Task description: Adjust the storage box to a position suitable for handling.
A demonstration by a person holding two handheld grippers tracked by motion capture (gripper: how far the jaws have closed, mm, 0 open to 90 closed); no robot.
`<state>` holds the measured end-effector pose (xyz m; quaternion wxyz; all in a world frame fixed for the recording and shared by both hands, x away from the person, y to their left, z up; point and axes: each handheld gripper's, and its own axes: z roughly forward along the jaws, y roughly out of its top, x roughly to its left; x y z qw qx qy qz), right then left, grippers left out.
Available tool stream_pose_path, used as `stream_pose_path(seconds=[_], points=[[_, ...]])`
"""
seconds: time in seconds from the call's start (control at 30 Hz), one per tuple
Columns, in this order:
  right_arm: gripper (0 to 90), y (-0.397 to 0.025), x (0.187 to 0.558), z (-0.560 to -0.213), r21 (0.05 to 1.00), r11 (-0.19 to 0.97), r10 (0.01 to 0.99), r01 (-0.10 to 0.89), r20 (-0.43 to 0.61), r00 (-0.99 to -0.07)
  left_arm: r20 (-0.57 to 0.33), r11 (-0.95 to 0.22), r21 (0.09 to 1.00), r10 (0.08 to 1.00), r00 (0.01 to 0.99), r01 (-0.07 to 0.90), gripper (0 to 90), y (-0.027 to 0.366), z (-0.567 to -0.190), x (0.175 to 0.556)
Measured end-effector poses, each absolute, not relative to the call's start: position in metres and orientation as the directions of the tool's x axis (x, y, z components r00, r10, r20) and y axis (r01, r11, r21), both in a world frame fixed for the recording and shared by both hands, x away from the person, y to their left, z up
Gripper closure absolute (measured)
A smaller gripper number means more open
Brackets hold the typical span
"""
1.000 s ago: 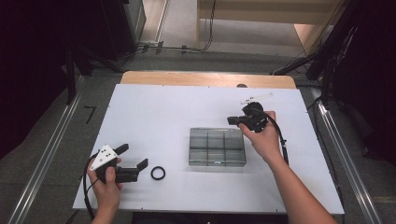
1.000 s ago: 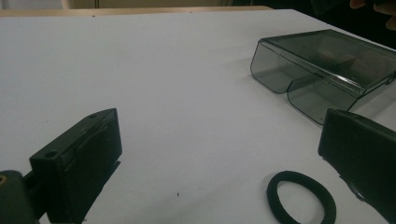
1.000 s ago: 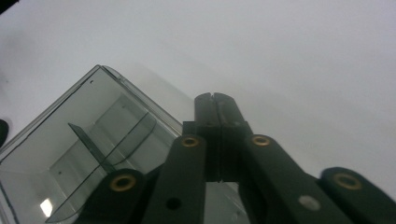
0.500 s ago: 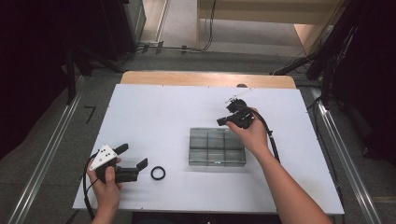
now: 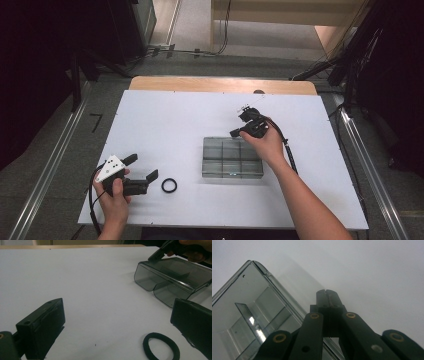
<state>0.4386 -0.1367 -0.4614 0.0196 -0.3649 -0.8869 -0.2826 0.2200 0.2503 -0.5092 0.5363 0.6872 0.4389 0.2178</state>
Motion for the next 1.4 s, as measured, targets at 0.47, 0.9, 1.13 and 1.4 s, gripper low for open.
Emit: stream_pose_path(seconds=[0.47,0.9,1.13,1.4], points=[[88.0,-0.13,0.428,-0.461,0.472,0.615,0.602,0.632,0.238,-0.763,-0.171,-0.041,0.928,0.837,0.52,0.37,0.0,0.25,-0.509,0.22],[88.0,-0.13,0.407,-0.463,0.473,0.621,0.587,0.625,0.248,-0.771,-0.167,-0.044,0.928,0.837,0.52,0.369,0.0,0.249,-0.51,0.22],[88.0,-0.129,0.395,-0.463,0.467,0.617,0.588,0.634,0.263,-0.765,-0.163,-0.05,0.927,0.838,0.521,0.371,0.0,0.249,-0.509,0.22],[88.0,-0.13,0.383,-0.464,0.476,0.61,0.591,0.634,0.26,-0.764,-0.161,-0.053,0.927,0.837,0.522,0.372,0.0,0.249,-0.51,0.22]])
